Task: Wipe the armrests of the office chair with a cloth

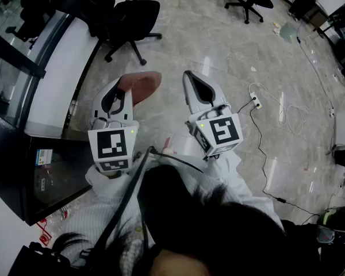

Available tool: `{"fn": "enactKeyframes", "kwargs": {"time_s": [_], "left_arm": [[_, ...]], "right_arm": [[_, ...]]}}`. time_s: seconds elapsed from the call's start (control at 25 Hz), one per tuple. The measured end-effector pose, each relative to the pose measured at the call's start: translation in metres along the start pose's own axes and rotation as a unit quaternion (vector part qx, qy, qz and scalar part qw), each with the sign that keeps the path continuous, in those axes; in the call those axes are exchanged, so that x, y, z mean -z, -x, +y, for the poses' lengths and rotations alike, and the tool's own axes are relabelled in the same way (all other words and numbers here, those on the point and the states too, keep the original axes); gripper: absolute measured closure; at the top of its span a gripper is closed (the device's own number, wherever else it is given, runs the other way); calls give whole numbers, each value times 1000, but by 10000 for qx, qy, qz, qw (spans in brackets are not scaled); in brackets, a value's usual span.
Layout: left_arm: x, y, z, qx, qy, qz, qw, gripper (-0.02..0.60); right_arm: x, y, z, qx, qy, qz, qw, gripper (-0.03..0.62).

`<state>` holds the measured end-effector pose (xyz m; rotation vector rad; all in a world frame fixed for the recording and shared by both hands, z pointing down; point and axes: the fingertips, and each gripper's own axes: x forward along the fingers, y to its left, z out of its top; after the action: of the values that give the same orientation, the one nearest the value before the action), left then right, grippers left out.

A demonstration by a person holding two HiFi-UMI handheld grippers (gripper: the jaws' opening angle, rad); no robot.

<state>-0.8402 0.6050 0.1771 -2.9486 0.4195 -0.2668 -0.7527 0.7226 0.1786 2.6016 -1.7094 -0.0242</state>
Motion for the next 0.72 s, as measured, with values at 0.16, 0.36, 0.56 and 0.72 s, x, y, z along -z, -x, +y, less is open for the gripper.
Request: {"fn": "enactKeyframes", "kwargs": {"time_s": [0.16, 0.36, 0.56, 0.72], "left_arm": [[-1, -1, 2, -27, 0, 24, 10000, 552], [-6, -7, 1, -77, -8, 60, 10000, 552], [-12, -19, -7, -106, 0, 117, 9999, 552], [-3, -33, -16, -144, 24, 127, 9998, 552]], "right_arm": [[-3, -2, 1, -18, -31, -5, 10000, 594], [-4, -6, -5, -76, -95, 23, 9999, 594], [-6, -7, -22, -58, -145, -16, 9999, 593], [8, -6, -36, -86, -166, 12, 9998, 592]]}}
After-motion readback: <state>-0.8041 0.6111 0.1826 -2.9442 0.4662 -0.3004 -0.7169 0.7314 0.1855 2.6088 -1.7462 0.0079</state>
